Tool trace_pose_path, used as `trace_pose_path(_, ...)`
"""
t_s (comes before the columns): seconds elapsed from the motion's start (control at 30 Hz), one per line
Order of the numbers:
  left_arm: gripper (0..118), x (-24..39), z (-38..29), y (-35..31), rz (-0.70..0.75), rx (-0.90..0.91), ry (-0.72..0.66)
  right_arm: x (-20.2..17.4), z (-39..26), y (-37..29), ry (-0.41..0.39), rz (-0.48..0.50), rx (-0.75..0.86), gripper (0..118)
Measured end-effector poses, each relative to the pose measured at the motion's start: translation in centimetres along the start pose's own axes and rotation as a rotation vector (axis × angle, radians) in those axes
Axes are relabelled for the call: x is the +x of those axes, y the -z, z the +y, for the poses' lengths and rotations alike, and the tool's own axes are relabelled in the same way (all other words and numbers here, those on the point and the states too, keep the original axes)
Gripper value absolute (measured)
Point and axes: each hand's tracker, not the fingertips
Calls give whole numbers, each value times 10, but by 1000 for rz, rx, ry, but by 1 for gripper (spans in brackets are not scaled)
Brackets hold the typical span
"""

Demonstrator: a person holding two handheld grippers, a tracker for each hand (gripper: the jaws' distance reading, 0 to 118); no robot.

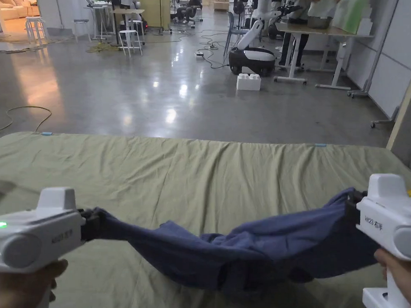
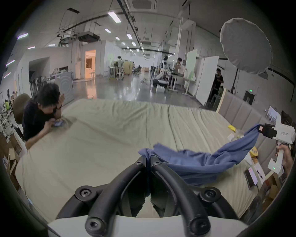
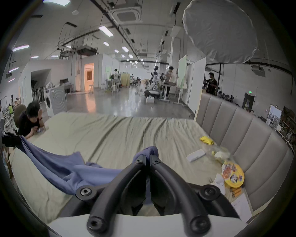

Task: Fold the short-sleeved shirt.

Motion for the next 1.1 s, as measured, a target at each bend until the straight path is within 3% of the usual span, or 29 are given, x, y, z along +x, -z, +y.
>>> trace_pose_path(0.2, 4, -2, 69, -18, 15, 101, -3, 9, 62, -11, 19, -34, 99, 3)
trace_pose_path(0.63, 4, -13, 174, -2, 117, 155, 36, 4, 170, 9, -49, -73, 215, 3)
trace_pose_path(0.9, 4, -16, 191, 7, 137, 187, 70, -6, 190, 18, -83, -90, 261, 3)
trace_pose_path(1.1, 4, -17, 164, 16, 136, 160, 94, -11, 161, 20, -122, -89, 232, 3)
